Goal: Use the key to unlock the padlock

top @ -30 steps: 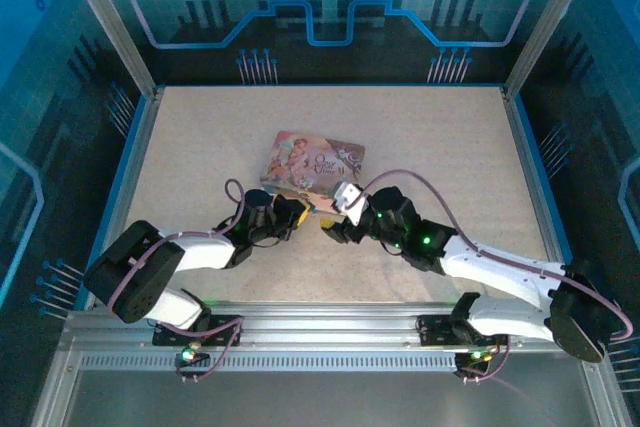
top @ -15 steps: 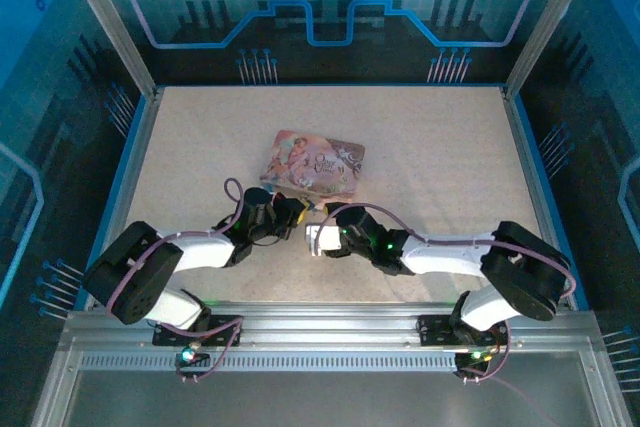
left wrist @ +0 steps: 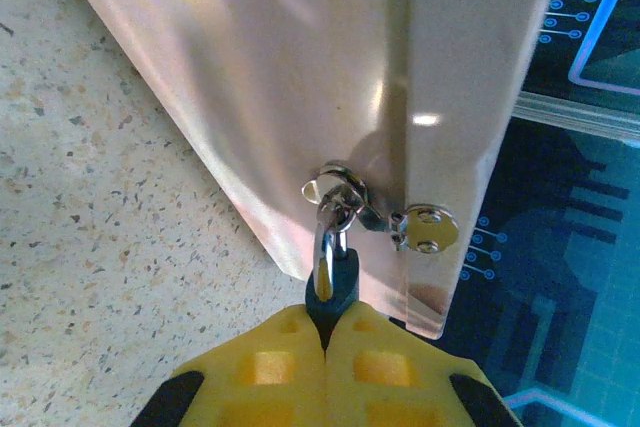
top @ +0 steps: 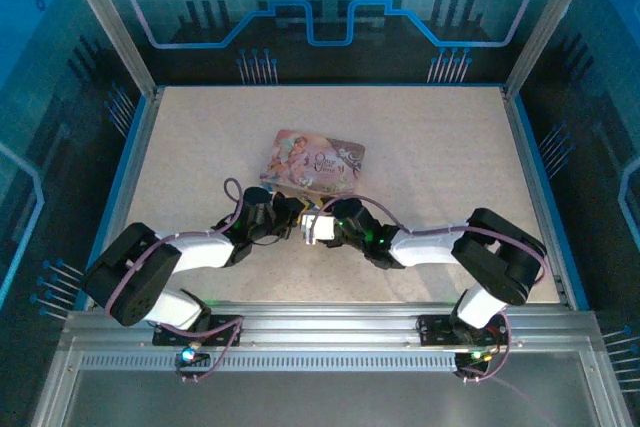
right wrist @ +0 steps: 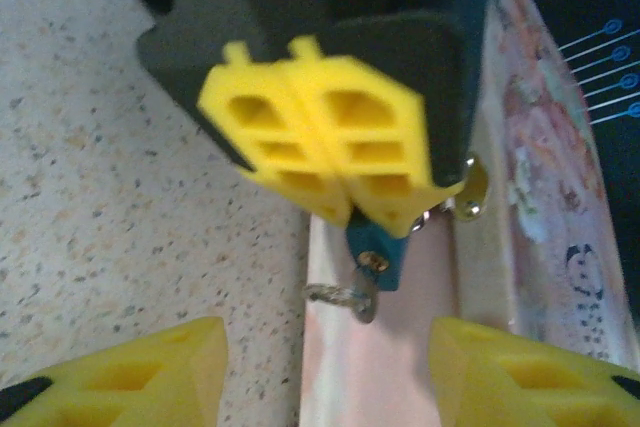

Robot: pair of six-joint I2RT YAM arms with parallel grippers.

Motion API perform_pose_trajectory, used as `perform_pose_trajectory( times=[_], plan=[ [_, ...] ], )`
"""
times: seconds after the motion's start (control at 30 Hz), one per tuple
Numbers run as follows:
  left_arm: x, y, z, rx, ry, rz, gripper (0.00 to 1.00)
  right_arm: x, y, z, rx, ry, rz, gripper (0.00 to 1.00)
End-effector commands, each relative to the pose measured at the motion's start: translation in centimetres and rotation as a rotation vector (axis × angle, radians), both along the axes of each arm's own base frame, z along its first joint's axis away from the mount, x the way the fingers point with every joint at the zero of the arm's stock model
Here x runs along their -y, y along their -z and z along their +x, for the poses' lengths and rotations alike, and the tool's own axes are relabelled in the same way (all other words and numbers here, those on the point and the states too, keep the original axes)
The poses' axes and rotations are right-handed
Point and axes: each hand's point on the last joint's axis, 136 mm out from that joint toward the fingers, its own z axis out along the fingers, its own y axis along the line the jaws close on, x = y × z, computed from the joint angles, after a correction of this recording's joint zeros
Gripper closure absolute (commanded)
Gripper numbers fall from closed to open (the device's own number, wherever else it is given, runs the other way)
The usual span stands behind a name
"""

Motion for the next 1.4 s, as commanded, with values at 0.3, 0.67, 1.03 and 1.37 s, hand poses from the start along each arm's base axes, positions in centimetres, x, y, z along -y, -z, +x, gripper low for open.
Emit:
perform_pose_trajectory(
  times=[0.3,0.67,1.03,1.37],
  plan=[
    [0.7,-4.1,1.5,0.103,-0.004,-0.071,1.00,-1.0,-1.2,1.1,-0.003,0.015,0.085,0.65],
    [0.8,-4.1,1.5,0.102,-0.004,-0.075,1.00,-0.9,-0.8,1.7,0.001,0.049,0.085,0.80],
    [0.8,-4.0,1.5,0.099,-0.003,-0.077,1.00,-0.8,-1.2,2.4,-0.006,0.099,0.108,0.94],
    [1.0,-3.9,1.6,0.099,0.002,-0.078,1.00,-0.1,-2.7,2.4,-0.192,0.280,0.247,1.00]
  ],
)
